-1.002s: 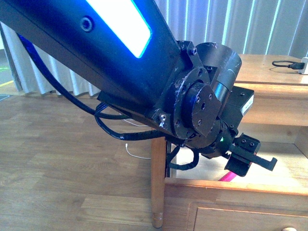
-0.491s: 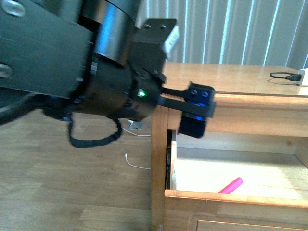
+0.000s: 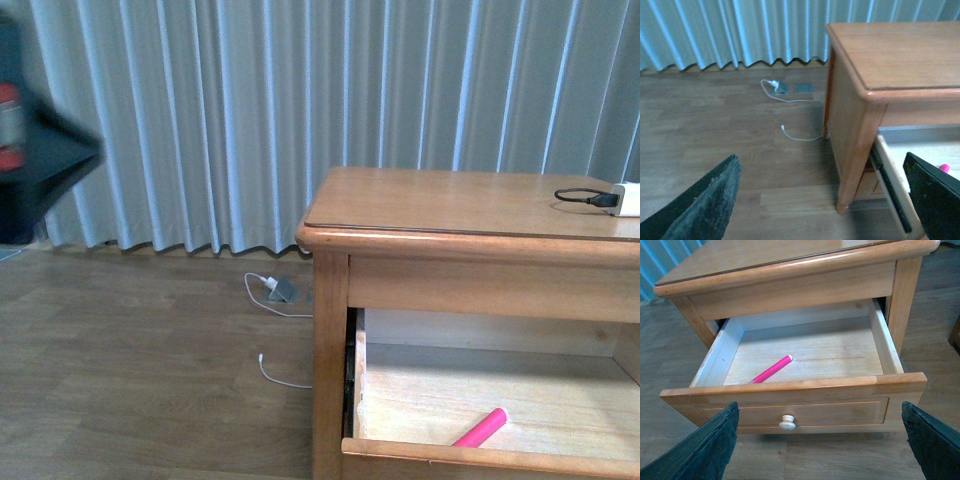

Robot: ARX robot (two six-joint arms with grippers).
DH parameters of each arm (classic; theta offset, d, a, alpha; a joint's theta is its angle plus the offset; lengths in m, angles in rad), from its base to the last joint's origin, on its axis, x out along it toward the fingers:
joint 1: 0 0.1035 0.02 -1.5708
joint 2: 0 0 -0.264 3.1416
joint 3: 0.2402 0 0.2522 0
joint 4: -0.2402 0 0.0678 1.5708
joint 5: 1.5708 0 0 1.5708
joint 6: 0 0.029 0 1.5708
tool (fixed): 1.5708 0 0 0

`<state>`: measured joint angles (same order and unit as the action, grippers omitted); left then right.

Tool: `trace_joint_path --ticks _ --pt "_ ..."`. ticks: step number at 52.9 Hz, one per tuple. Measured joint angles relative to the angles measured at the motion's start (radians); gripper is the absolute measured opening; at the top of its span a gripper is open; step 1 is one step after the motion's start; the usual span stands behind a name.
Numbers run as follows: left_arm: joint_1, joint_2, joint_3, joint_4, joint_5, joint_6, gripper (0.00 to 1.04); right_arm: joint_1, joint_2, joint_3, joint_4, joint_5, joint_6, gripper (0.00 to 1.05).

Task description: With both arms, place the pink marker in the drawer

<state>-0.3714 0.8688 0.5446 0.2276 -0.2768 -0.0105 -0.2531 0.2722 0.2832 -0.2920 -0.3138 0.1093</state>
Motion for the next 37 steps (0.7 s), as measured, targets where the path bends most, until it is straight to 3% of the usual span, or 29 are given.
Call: trace_joint_path --ticks 9,19,37 --pt "0.042 -0.335 -0.181 -0.161 -0.056 -0.035 0.99 0.000 0.000 0.000 0.000 0.000 0.000 0.96" --pt "-0.007 -0.550 -0.285 -0.252 -0.143 -0.065 0.99 0.000 0.000 0.000 0.000 0.000 0.000 0.96" --pt "-0.019 -0.592 -0.310 -0.254 -0.135 -0.078 0.96 0.000 0.000 0.000 0.000 0.000 0.000 0.96"
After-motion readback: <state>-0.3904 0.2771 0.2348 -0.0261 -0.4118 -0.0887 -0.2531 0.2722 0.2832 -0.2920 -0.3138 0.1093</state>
